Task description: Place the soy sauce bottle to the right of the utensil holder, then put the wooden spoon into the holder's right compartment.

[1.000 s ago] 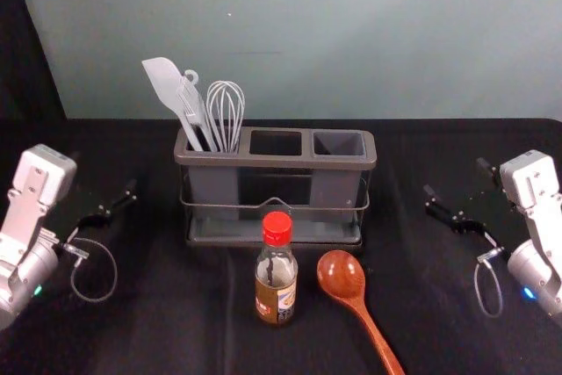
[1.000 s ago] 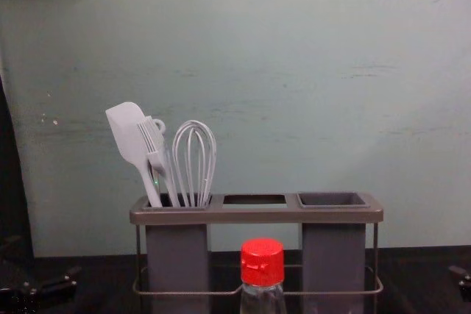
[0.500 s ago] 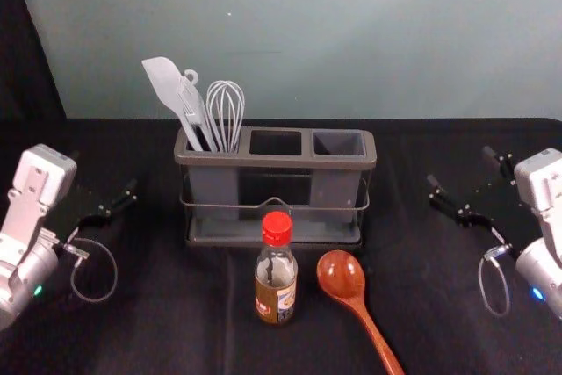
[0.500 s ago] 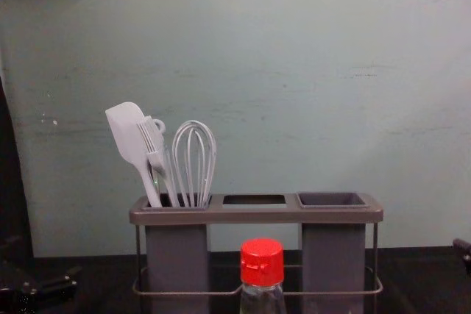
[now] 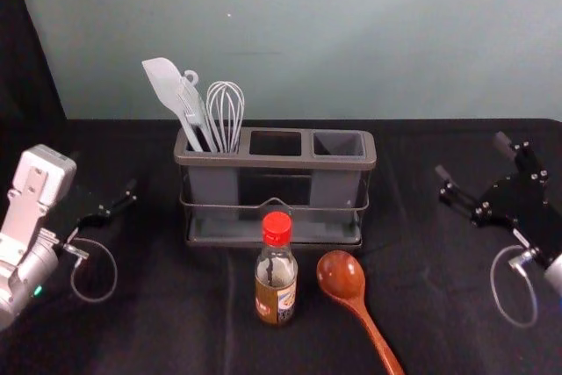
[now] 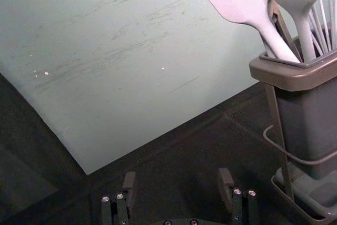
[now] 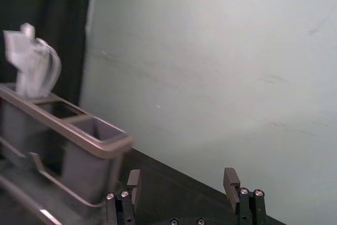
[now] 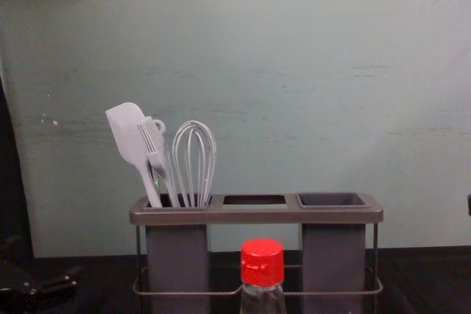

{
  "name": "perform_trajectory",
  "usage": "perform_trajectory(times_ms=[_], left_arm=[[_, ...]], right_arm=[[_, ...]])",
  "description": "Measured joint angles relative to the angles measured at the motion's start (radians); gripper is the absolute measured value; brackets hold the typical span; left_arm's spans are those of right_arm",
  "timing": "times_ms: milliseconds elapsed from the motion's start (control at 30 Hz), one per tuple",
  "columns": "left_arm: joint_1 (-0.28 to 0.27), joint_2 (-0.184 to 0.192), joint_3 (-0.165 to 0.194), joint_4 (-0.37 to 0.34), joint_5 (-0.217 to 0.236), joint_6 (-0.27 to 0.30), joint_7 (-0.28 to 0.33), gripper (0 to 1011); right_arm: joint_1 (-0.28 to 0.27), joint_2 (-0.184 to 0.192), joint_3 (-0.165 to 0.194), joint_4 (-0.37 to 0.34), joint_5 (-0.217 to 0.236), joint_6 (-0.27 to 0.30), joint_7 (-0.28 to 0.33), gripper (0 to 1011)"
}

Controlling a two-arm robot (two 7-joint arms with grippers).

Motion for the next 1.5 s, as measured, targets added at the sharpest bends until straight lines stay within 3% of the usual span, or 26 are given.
perform_trajectory(times_ms=[167, 333, 600, 1033, 1367, 1500], left_arm=[[0.0, 0.0, 0.0, 0.0, 0.0, 0.0, 0.0, 1012], [0.0, 0.0, 0.0, 0.0, 0.0, 0.0, 0.0, 1012], [0.0, 0.0, 0.0, 0.0, 0.0, 0.0, 0.0, 1012], [0.0, 0.0, 0.0, 0.0, 0.0, 0.0, 0.0, 1011], [0.0, 0.0, 0.0, 0.0, 0.0, 0.0, 0.0, 1011], [0.0, 0.0, 0.0, 0.0, 0.0, 0.0, 0.0, 1011]], right_arm=[[-0.083, 0.038, 0.04, -0.065, 0.069, -0.068, 0.08, 1002], [-0.145, 0.065, 0.065, -0.114, 0.112, -0.098, 0.133, 1002], [-0.215, 0.086, 0.085, -0.18, 0.146, -0.123, 0.199, 1002], [-0.249, 0.08, 0.075, -0.287, 0.124, -0.103, 0.247, 1002], [-0.2, 0.045, 0.001, -0.28, 0.102, -0.06, 0.337, 1002], [-0.187, 0.036, -0.01, -0.268, 0.103, -0.053, 0.362, 1002]])
